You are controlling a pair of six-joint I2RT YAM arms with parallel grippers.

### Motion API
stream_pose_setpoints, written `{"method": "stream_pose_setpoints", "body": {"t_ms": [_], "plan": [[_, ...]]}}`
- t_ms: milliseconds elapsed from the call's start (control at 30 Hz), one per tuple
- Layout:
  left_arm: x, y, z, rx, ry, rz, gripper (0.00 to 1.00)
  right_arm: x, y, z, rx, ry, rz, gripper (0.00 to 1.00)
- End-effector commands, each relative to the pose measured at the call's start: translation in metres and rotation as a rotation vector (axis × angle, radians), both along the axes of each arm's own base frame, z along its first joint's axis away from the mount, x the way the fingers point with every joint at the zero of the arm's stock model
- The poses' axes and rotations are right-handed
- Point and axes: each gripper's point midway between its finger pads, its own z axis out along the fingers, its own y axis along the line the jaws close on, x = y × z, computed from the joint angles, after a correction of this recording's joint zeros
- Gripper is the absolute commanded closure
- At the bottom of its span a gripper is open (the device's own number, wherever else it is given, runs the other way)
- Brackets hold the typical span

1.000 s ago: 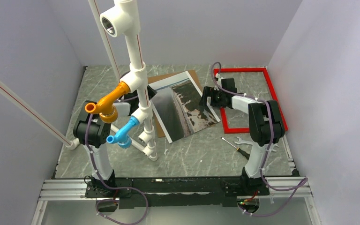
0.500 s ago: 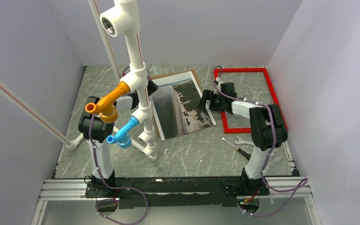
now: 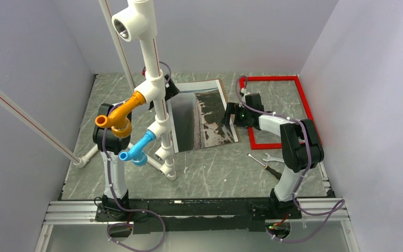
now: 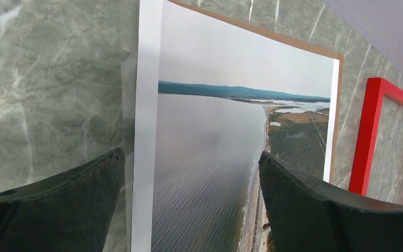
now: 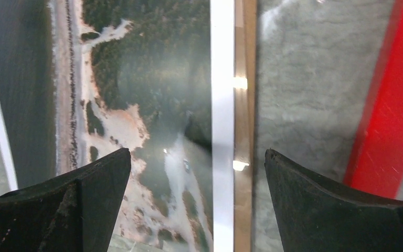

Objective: Take the photo out of the frame

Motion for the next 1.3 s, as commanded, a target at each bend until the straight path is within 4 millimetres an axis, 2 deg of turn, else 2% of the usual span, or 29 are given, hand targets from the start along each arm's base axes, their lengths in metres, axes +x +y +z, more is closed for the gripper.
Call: {"method": "stream_pose_setpoints", "body": {"t_ms": [0,100,200,267,367,400,600,800,1033,1267], "plan": [[-0.015,0.004,0.037,0.044,0.010,-0.074,0.01,0.005,-0.023,0.032,-0.107,-0.080,-0.076,0.00],[-0.042,0.015,0.042,0.032,0.035,-0.077,0.01,0.003,-0.034,0.051,-0.144,-0.123,-0.126,0.00],[-0.057,0.019,0.058,-0.001,-0.023,-0.110,0.01,0.000,-0.046,0.065,-0.179,-0.155,-0.185,0.00],[-0.072,0.023,0.060,-0.016,0.022,-0.123,0.01,-0.007,-0.047,0.074,-0.182,-0.149,-0.188,0.00],[-0.101,0.031,0.075,-0.020,0.003,-0.130,0.01,-0.021,-0.055,0.084,-0.246,-0.149,-0.196,0.00],[-0.114,0.034,0.090,-0.020,-0.036,-0.128,0.01,-0.026,-0.055,0.091,-0.250,-0.158,-0.199,0.00],[-0.197,0.042,0.116,-0.060,-0.076,-0.181,0.01,-0.066,-0.058,0.113,-0.199,-0.212,-0.185,0.00],[-0.270,0.058,0.142,-0.040,-0.144,-0.189,0.01,-0.110,-0.045,0.166,-0.011,-0.376,-0.150,0.00],[-0.335,0.084,0.190,-0.047,-0.359,-0.073,0.01,-0.157,-0.058,0.212,0.049,-0.502,-0.161,0.00],[-0.387,0.099,0.223,-0.073,-0.619,-0.020,0.01,-0.197,-0.073,0.236,0.107,-0.595,-0.200,0.00]]}}
